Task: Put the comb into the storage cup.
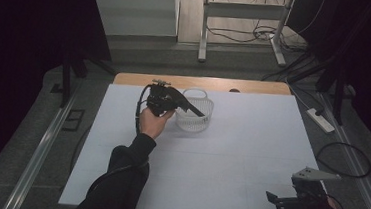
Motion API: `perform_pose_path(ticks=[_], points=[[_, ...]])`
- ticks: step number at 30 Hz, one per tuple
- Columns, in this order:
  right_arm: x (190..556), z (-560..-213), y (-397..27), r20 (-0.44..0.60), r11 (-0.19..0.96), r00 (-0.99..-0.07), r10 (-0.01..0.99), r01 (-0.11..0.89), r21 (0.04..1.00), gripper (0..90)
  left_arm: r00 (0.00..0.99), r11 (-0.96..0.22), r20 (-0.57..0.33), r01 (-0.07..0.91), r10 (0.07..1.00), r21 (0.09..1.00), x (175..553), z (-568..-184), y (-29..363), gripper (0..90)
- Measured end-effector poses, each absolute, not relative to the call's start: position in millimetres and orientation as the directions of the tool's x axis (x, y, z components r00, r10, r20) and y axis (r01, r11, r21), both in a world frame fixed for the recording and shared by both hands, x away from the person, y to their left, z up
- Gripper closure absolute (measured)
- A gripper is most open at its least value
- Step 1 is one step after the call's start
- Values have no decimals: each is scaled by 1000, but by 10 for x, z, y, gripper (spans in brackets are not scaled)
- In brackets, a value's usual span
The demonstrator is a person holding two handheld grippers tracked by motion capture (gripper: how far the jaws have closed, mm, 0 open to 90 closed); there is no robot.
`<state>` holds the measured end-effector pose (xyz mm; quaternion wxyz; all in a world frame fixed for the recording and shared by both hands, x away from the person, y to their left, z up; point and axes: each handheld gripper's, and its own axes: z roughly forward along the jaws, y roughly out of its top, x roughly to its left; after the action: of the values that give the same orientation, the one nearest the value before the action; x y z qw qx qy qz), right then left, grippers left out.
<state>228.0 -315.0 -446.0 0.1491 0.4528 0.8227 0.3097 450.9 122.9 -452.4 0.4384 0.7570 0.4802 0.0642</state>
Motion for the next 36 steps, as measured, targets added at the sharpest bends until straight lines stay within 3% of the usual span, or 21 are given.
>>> perform_pose_path(ticks=[15, 36], points=[[2283, -4461, -3153, 37, 395, -542, 839, 656, 643, 17, 574, -294, -125, 580, 809, 760, 4466, -4525, 1141, 474], [2283, -4461, -3151, 35, 396, -542, 840, 656, 642, 17, 577, -282, -157, 596, 801, 751, 4444, -4642, 1222, 227]])
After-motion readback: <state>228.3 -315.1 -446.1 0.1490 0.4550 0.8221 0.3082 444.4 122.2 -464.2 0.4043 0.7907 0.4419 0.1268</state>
